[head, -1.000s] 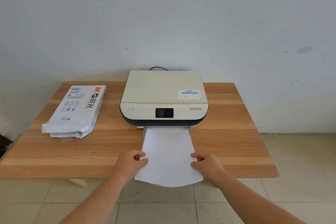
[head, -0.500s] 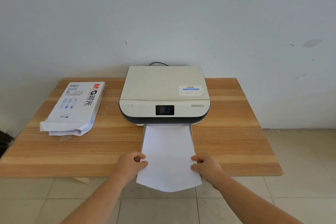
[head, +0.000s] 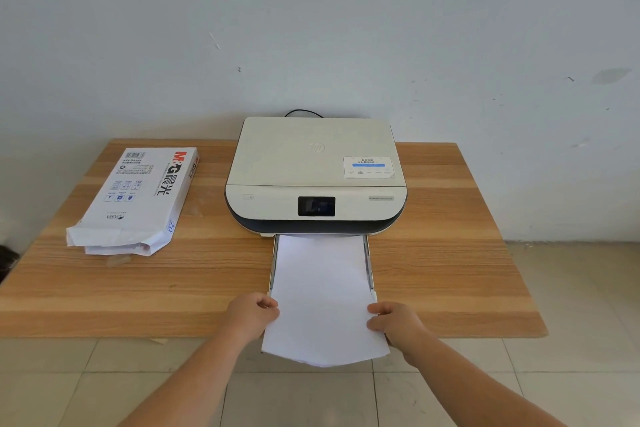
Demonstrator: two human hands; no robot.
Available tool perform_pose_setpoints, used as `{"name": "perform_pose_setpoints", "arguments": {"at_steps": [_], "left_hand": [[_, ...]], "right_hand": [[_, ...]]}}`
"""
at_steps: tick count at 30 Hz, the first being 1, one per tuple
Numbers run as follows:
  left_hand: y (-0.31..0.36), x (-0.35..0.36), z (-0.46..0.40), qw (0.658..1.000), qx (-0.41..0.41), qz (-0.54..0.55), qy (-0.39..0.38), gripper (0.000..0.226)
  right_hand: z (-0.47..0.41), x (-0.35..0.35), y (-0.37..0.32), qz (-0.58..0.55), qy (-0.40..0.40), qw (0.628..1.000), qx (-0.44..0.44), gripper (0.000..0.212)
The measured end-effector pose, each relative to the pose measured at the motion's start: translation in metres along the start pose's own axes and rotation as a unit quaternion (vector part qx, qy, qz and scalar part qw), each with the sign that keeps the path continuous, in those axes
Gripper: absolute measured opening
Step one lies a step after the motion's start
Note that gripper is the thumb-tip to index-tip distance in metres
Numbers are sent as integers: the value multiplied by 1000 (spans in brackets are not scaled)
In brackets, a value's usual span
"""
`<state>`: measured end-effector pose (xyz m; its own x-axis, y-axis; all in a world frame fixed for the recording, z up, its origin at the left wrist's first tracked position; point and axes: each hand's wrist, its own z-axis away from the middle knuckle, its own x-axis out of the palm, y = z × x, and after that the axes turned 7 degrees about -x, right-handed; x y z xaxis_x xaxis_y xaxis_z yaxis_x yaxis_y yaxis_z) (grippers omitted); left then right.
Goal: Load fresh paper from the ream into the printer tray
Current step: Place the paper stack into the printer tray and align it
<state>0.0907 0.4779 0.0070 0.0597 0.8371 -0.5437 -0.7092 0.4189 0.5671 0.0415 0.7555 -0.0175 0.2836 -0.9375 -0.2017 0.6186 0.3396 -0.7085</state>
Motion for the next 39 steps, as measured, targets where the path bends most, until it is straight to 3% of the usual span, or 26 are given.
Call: {"name": "perform_pose_setpoints", "arguments": {"at_steps": [18,39], "left_hand": [[-2,-9,1,993,-38,52,-96,9],[12,-17,-9,990,-46,85,-99,7]], "right_hand": [[12,-3,-3,5,-1,1000,3,24],[7,0,-18,3,15,1000,-23,26]]}}
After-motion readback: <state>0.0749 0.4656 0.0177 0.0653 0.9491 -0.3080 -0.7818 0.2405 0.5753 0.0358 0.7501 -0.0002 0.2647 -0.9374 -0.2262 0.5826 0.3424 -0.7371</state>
